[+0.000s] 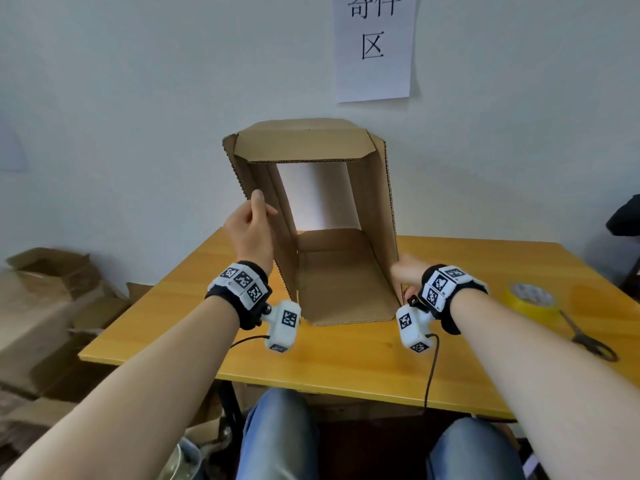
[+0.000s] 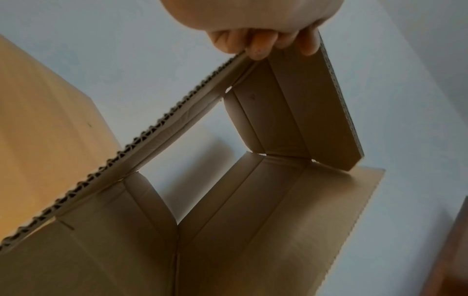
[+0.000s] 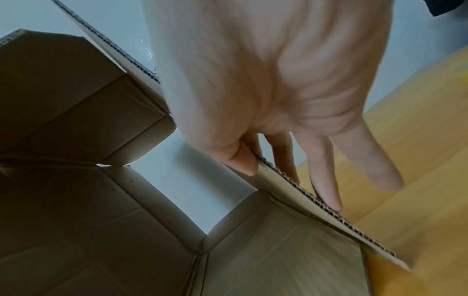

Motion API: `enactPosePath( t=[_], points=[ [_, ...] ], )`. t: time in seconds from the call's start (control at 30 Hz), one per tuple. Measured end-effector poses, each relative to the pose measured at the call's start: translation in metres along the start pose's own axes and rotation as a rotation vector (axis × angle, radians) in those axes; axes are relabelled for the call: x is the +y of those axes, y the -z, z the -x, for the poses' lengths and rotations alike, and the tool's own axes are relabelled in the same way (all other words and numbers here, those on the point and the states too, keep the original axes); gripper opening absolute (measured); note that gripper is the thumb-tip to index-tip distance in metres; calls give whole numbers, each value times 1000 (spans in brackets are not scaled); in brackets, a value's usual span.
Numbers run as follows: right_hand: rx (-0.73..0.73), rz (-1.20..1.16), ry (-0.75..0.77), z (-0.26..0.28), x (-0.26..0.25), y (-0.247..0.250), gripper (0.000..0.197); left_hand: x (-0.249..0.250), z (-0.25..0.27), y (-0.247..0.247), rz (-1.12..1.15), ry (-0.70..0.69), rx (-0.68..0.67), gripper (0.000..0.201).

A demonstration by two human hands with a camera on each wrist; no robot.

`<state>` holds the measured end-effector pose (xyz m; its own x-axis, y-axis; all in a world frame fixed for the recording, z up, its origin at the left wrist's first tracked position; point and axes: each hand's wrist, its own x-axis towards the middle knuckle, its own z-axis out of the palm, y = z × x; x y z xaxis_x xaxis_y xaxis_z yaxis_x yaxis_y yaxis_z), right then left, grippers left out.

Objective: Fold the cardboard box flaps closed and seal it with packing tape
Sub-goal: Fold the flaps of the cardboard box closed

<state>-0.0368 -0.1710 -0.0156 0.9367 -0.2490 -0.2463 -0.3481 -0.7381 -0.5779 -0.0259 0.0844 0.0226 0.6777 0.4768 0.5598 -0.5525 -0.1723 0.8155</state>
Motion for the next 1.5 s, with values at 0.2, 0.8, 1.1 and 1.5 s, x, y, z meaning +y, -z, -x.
enactPosePath(
  t=[0.2, 0.8, 1.1, 1.5],
  points=[
    [46, -60, -13, -3, 7, 2, 51, -15, -6, 0, 34, 41, 11, 25],
    [-190, 177, -153, -17, 32, -21, 43, -100, 25, -4, -658, 566, -704, 38],
    [-225, 324, -119, 12, 14, 5, 49, -84, 3, -2, -701, 546, -722, 16],
    [-80, 275, -170, 90, -25, 61, 31, 4, -8, 16, -539, 455, -616, 18]
  ],
)
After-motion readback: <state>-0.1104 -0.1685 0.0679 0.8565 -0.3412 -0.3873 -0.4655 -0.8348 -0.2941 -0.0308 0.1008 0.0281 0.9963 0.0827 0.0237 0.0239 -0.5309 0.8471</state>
